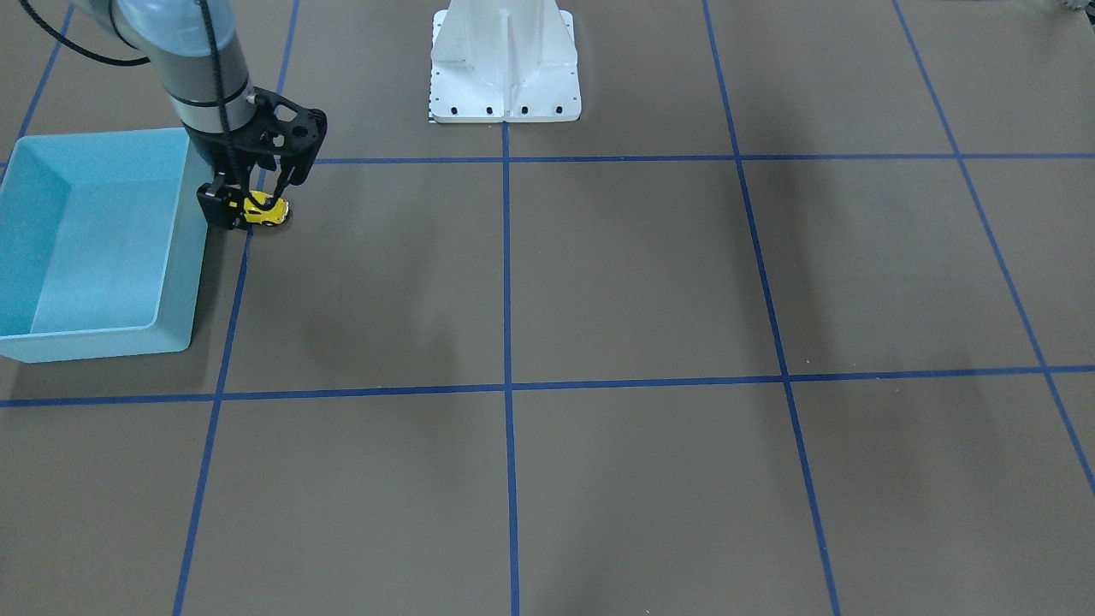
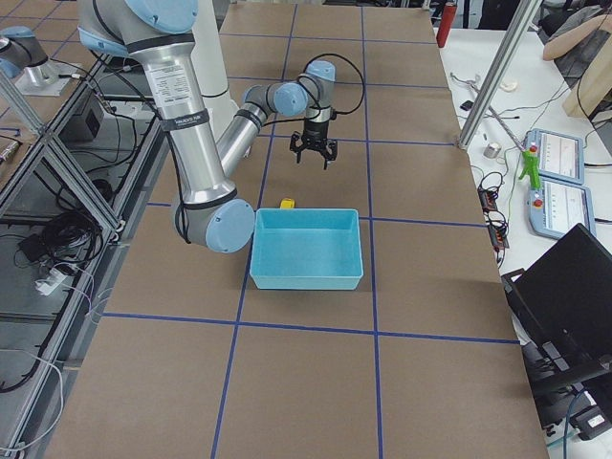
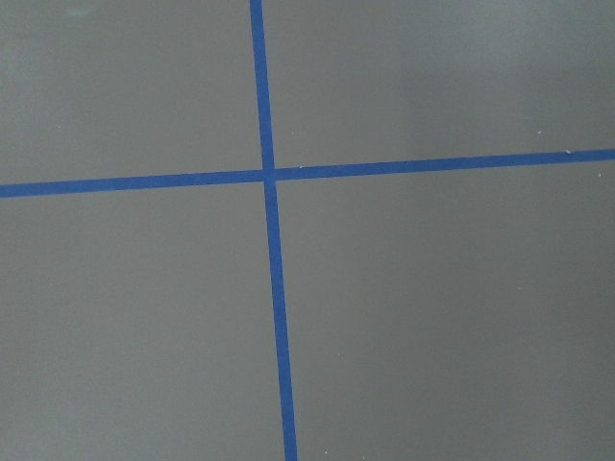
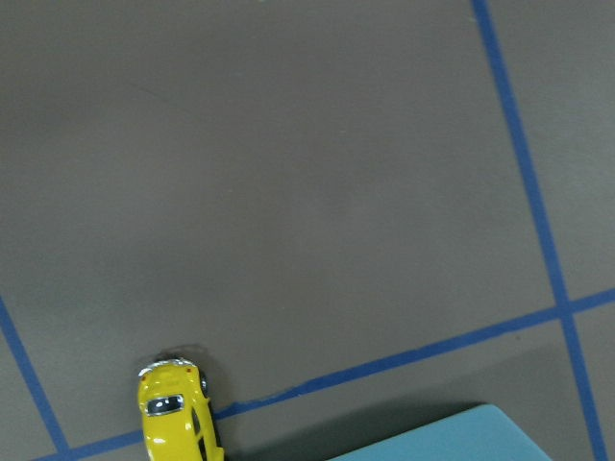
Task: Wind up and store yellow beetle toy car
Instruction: 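Move the right gripper down over the yellow car beside the bin, then close the right gripper on the yellow car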
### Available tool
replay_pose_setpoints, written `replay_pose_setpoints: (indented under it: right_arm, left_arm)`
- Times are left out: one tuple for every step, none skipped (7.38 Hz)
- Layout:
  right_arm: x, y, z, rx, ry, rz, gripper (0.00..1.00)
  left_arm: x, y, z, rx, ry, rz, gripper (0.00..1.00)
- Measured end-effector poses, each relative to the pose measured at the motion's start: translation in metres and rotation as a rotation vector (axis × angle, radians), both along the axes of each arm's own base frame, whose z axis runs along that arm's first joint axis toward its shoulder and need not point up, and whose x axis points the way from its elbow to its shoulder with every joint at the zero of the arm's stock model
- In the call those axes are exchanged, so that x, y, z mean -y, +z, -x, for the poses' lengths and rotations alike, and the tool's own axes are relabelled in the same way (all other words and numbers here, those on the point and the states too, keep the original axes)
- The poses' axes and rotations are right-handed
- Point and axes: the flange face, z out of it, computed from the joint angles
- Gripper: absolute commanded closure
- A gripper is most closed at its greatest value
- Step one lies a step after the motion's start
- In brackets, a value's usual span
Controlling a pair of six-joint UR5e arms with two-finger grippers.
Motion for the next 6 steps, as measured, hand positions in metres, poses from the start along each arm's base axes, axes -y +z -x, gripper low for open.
replay_pose_setpoints:
  right_arm:
    - [-0.018, 0.011, 0.017, -0.051, -0.023, -0.019, 0.00]
    - [-0.034, 0.024, 0.030, -0.108, -0.034, -0.049, 0.00]
    - [-0.051, 0.040, 0.043, -0.169, -0.043, -0.089, 0.00]
    - [-0.072, 0.057, 0.056, -0.229, -0.049, -0.123, 0.00]
    - [-0.088, 0.073, 0.064, -0.276, -0.048, -0.147, 0.00]
    - [-0.096, 0.085, 0.069, -0.309, -0.052, -0.157, 0.00]
  left_arm:
    - [0.001, -0.001, 0.000, 0.002, 0.000, -0.001, 0.00]
    - [0.002, -0.002, 0.000, 0.004, 0.000, -0.004, 0.00]
    - [0.003, -0.003, 0.000, 0.006, 0.000, -0.006, 0.00]
    - [0.004, -0.003, 0.001, 0.012, -0.001, -0.007, 0.00]
    - [0.004, -0.002, 0.002, 0.024, -0.002, -0.007, 0.00]
    - [0.004, -0.001, 0.002, 0.033, -0.002, -0.007, 0.00]
